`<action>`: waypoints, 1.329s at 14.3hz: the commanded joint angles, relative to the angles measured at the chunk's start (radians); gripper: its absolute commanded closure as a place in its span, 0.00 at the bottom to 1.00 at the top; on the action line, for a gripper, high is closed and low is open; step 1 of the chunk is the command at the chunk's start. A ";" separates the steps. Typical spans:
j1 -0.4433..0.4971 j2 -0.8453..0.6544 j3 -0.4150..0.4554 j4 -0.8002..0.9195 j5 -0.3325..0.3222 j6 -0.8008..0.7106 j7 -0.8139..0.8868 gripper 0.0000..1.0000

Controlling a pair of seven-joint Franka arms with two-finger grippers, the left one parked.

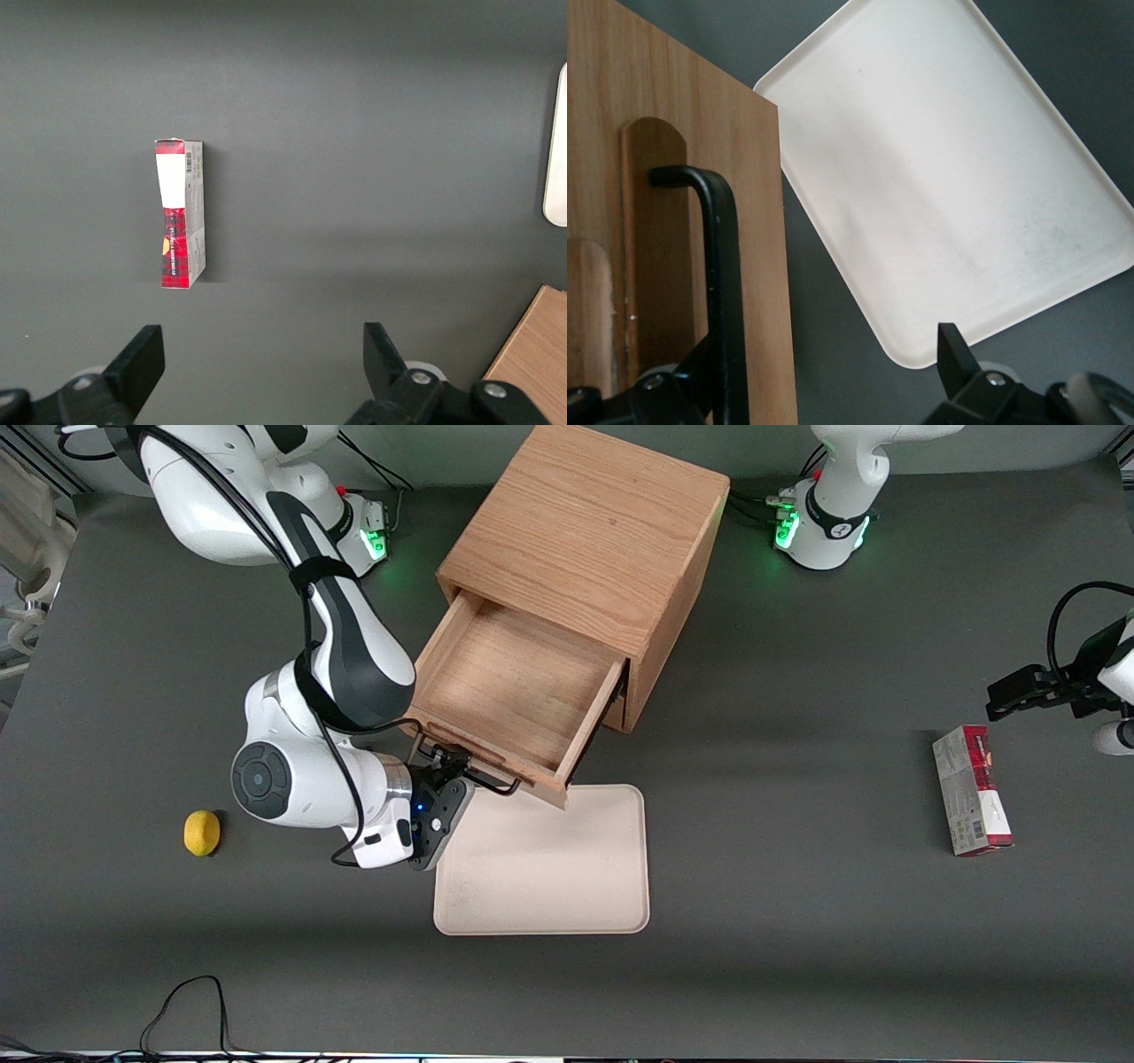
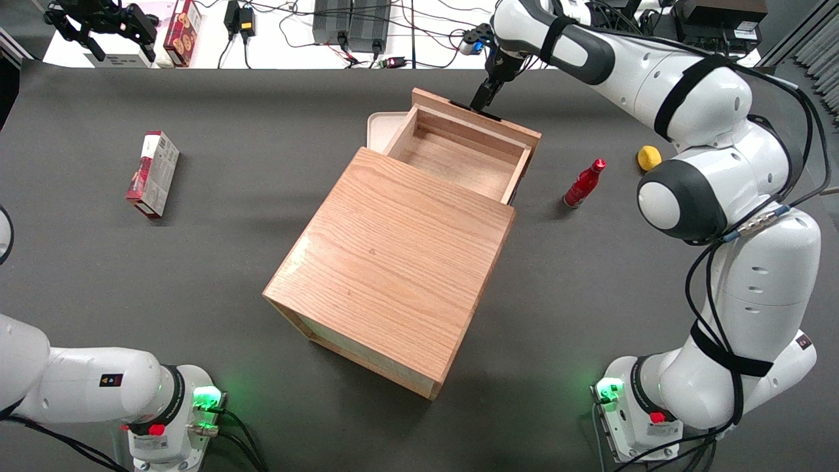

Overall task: Open upper drawer
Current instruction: 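Pull the upper drawer handle outward from the cabinet with the right gripper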

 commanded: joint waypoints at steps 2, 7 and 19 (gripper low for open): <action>-0.027 0.029 0.007 0.034 0.027 0.014 -0.032 0.00; -0.041 0.037 0.007 0.034 0.069 0.036 -0.052 0.00; -0.064 0.052 0.007 0.065 0.107 0.042 -0.049 0.00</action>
